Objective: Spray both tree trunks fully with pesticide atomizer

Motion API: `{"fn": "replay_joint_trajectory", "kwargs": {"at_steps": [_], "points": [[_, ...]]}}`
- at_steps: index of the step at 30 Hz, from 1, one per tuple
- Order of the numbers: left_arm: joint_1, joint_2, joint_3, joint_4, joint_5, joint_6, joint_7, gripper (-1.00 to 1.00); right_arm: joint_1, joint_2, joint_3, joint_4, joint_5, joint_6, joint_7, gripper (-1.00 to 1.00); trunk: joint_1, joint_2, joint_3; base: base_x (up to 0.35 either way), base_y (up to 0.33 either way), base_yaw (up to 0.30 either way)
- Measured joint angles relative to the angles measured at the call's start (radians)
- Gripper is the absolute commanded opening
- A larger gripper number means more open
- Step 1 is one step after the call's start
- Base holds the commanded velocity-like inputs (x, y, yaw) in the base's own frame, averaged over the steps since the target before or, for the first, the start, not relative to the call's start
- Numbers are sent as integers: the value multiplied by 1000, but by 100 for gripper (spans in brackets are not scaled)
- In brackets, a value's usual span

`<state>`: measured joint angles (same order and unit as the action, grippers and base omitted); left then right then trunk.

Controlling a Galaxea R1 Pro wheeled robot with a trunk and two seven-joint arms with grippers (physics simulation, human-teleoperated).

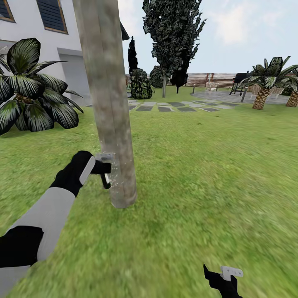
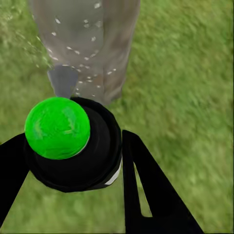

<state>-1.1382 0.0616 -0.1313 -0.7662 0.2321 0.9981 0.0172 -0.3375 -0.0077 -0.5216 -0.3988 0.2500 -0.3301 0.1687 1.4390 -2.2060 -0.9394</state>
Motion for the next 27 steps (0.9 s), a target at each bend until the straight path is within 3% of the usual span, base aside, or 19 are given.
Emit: {"fn": "replay_joint_trajectory", "kwargs": {"at_steps": [3,7,12,16,20,22,25,27], "points": [[-11,-40,-3,-1,-2,2,-30,-100,0,0,0,0,0,0,0,100,0,0,0,0,0,0],[-44,-59,-4,0,-12,9,-33,-100,0,0,0,0,0,0,0,100,0,0,0,0,0,0],[-75,-38,0,2,-16,10,-33,-100,0,0,0,0,0,0,0,100,0,0,0,0,0,0],[-79,19,1,12,-21,11,-34,-100,0,0,0,0,0,0,0,100,0,0,0,0,0,0],[-69,22,-7,14,-14,9,-34,-100,0,0,0,0,0,0,0,100,0,0,0,0,0,0],[-39,22,-7,16,-19,-3,-33,-100,0,0,1,0,0,0,0,100,0,0,0,0,0,0],[51,17,-7,16,-33,-28,-25,-100,0,0,1,1,0,0,0,100,0,0,0,0,0,0],[126,16,-6,17,-39,-109,-21,-100,0,0,2,0,0,0,0,100,0,0,0,0,0,0]]}}
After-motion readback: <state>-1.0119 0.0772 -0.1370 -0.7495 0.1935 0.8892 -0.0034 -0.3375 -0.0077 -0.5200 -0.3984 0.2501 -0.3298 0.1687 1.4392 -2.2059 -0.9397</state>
